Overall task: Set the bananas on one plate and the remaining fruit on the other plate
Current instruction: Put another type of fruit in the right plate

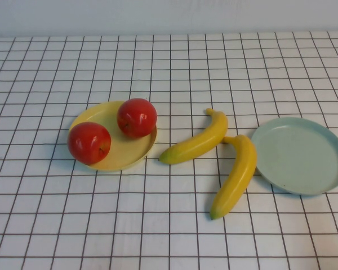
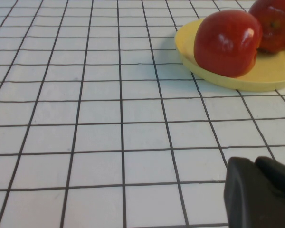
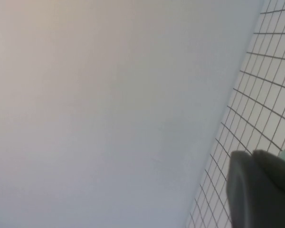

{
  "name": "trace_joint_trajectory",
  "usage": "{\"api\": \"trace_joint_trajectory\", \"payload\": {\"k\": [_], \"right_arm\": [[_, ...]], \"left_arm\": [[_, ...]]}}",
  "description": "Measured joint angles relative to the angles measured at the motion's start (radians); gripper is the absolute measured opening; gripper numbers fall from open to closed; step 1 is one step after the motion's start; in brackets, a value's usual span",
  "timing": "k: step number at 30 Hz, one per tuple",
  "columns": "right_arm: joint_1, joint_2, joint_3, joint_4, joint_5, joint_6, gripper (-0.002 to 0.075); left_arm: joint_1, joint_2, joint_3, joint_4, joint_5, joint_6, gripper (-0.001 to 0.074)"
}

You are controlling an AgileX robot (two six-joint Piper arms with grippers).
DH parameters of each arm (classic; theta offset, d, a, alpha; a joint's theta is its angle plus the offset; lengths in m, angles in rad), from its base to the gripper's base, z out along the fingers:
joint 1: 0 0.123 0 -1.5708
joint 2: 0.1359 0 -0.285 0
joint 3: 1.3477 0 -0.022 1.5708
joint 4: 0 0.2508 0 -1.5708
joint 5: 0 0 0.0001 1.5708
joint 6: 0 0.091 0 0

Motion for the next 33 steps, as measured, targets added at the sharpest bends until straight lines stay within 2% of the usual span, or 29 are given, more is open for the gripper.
{"api": "trace_joint_trajectory", "payload": {"k": [4, 9, 12, 16, 22, 26, 33], "right_arm": [[0.000, 0.000, 0.000, -0.007, 0.068, 0.000, -0.0016], [0.000, 0.000, 0.000, -0.106, 0.120, -0.023, -0.0016], [0.000, 0.000, -0.013, -0.141, 0.160, -0.120, -0.0016], [0.000, 0.046, -0.118, -0.227, 0.322, -0.266, -0.0016], [0.000, 0.341, -0.328, -0.514, 0.618, -0.280, -0.0016], [0.000, 0.579, -0.467, -0.771, 0.823, -0.196, -0.0016], [0.000, 0.904, -0.658, -1.128, 1.033, -0.030, -0.0016]], "left_arm": [[0.000, 0.000, 0.000, 0.000, 0.000, 0.000, 0.0001], [0.000, 0.000, 0.000, 0.000, 0.000, 0.000, 0.0001], [0.000, 0.000, 0.000, 0.000, 0.000, 0.000, 0.0001], [0.000, 0.000, 0.000, 0.000, 0.000, 0.000, 0.0001], [0.000, 0.000, 0.000, -0.002, 0.000, 0.000, 0.0001], [0.000, 0.000, 0.000, -0.004, 0.000, 0.000, 0.0001], [0.000, 0.000, 0.000, -0.004, 0.000, 0.000, 0.0001]]}}
